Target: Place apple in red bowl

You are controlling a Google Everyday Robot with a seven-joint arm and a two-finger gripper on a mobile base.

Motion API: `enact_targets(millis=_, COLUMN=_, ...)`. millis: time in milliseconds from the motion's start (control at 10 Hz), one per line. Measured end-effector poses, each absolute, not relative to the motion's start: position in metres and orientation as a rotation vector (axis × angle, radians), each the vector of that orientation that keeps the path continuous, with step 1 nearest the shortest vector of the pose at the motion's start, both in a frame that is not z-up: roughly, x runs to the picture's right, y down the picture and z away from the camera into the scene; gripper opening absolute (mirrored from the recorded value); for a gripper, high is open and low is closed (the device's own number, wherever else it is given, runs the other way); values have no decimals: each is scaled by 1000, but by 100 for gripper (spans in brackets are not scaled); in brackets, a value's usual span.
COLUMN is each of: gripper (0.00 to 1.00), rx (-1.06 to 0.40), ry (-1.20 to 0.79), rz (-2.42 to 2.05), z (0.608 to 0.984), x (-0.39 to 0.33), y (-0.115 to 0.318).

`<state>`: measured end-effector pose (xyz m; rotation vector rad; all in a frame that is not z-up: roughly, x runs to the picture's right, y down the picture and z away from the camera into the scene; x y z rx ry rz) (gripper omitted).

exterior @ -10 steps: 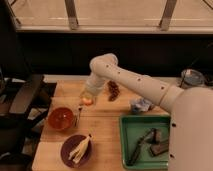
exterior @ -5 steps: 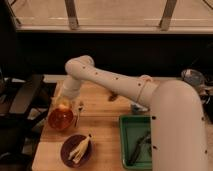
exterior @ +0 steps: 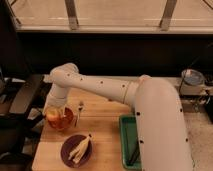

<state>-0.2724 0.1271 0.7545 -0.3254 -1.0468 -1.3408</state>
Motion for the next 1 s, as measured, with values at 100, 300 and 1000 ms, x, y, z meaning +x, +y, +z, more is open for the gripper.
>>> enact_targets(millis=100, gripper=55, rx=-337, ry=-1039, rz=-1330, z=762, x=-268, y=127)
enact_targets(millis=300, gripper=74, rx=-347, ry=-1024, rz=-1308, z=770, x=-260, y=123)
enact_targets(millis=1000, gripper=80, rx=-356, ry=-1020, rz=-1281, z=777, x=-250, y=117)
